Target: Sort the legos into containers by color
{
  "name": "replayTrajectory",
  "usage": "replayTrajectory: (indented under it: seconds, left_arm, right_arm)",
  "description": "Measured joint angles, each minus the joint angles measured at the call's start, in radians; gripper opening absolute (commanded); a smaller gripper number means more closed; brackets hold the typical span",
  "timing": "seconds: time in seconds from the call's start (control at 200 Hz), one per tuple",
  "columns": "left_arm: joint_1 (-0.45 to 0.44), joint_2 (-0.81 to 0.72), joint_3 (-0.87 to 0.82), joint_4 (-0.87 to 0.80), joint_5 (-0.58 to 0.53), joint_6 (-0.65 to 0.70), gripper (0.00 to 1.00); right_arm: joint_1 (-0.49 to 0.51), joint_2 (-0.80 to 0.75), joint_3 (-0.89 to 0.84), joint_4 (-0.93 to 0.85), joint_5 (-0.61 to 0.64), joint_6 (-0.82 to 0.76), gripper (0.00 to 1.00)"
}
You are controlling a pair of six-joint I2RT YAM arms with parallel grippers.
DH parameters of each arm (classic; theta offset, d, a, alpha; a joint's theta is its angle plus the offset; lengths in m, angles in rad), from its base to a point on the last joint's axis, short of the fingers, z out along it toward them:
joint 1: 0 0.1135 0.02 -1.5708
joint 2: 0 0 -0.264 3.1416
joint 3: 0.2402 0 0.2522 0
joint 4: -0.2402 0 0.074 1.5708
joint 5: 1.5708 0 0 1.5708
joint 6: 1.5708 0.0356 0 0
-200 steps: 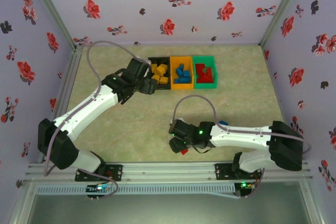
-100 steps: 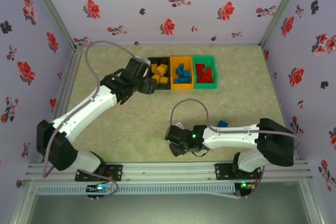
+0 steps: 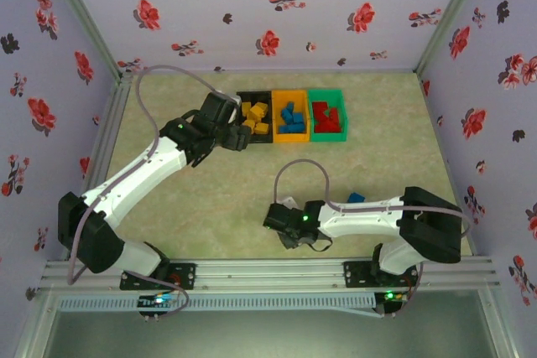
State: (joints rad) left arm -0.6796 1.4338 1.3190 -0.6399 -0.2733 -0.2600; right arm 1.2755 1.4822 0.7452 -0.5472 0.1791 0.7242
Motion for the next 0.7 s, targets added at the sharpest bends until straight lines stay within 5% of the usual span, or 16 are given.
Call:
replayTrajectory:
  seconds: [0.155,0.315,0.7]
  left_arm:
    - [0.000,0.000,0.000,0.000,0.014,0.000,0.85]
    - [0.000,0.000,0.000,0.000,0.023,0.000,0.85]
    - [-0.001,-0.016,-0.027,0.002,0.023,0.000,0.84]
  right_arm:
    - [-0.060,-0.005,0.000,-0.005,0.005,0.002,0.35]
    - [-0.241,-0.048,0.039,-0.025,0.002,-0.045,0.34]
    - [-0.642,-0.078,0.426,-0.052,0.000,-0.257,0.35]
